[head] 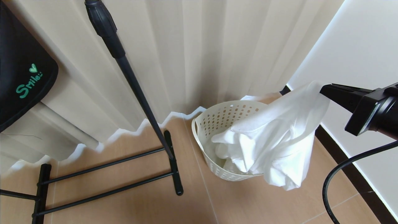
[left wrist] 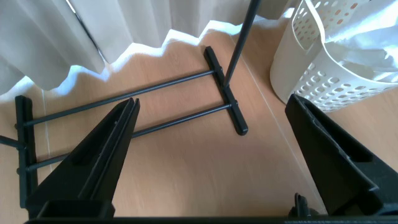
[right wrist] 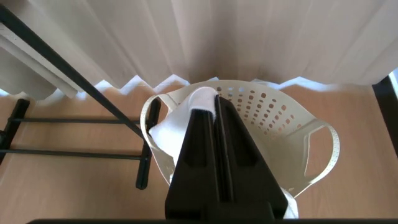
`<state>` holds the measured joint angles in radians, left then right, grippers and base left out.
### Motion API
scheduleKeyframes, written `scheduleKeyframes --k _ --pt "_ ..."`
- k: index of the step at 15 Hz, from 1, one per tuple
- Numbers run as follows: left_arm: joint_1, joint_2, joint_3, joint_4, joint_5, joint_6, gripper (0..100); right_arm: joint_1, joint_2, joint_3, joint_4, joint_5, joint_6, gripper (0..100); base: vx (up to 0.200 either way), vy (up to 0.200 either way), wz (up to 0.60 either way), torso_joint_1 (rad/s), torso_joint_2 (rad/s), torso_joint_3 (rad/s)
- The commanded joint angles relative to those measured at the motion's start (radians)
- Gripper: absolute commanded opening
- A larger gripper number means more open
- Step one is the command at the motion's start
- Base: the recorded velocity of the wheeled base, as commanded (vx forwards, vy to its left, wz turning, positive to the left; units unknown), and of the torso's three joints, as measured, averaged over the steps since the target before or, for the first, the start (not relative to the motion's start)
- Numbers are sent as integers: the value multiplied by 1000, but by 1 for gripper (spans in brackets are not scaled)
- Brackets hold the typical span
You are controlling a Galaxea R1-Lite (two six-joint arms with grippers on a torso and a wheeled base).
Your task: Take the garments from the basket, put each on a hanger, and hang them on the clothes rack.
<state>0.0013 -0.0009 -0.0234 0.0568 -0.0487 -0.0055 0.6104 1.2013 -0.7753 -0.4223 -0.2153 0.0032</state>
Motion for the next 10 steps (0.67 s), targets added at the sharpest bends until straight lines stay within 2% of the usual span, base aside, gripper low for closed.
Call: scheduleKeyframes --k 1,6,10 --pt "0 1 0 0 0 -1 100 0 3 2 -1 2 4 0 0 0 0 2 2 198" --pt "0 1 0 0 0 -1 100 -41 17 10 -1 2 1 0 0 0 0 0 -10 185" --pt "0 1 -1 0 0 -1 100 -46 15 11 -1 2 1 0 0 0 0 -30 -317 -144"
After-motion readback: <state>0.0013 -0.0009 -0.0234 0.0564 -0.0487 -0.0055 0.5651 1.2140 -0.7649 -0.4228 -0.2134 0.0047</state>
